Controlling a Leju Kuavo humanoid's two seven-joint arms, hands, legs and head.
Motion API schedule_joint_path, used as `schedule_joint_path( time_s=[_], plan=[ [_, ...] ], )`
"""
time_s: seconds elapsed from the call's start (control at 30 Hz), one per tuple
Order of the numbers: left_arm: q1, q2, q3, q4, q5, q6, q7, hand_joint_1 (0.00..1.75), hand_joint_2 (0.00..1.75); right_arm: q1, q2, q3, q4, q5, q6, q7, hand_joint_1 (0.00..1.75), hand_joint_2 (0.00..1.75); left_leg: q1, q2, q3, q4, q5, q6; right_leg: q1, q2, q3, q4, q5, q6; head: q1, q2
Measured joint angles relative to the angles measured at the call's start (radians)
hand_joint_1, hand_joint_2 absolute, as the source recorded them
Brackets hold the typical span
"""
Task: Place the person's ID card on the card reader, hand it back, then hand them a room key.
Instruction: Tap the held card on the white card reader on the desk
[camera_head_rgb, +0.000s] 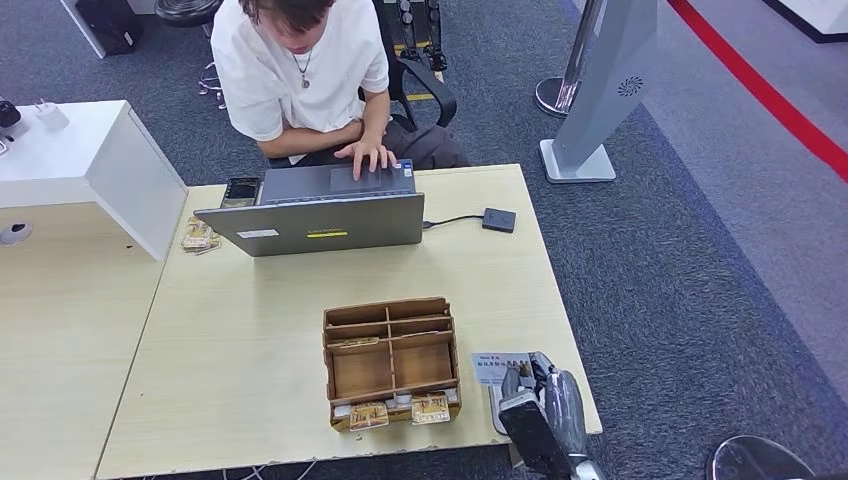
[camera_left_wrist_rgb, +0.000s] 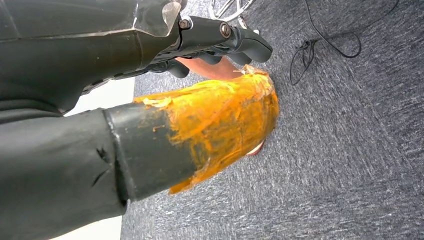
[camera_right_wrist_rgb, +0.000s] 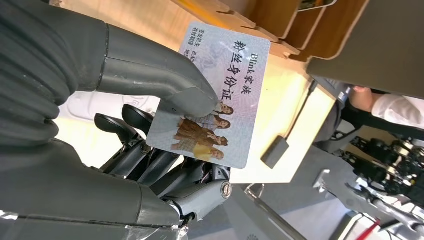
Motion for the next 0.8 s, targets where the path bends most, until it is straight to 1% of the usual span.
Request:
schedule_joint_path(
  time_s=[0.37,0.8],
  plan=[
    [0.0,0.0,0.007,0.0,0.0,0.005,0.0,0.0,0.0,-0.002,-0.001,-0.058,0.058,-0.039,0.074,-0.001,1.75,1.75,0.0,0.0,0.0,0.0,0.0,0.0,0.0,0.0,0.0,0.0,0.0,0.0,0.0,0.0],
    [0.0,0.0,0.016,0.0,-0.001,0.007,-0.002,0.0,0.0,-0.009,0.0,-0.123,0.121,-0.066,0.086,-0.015,1.75,1.75,0.0,0.0,0.0,0.0,0.0,0.0,0.0,0.0,0.0,0.0,0.0,0.0,0.0,0.0]
  ],
)
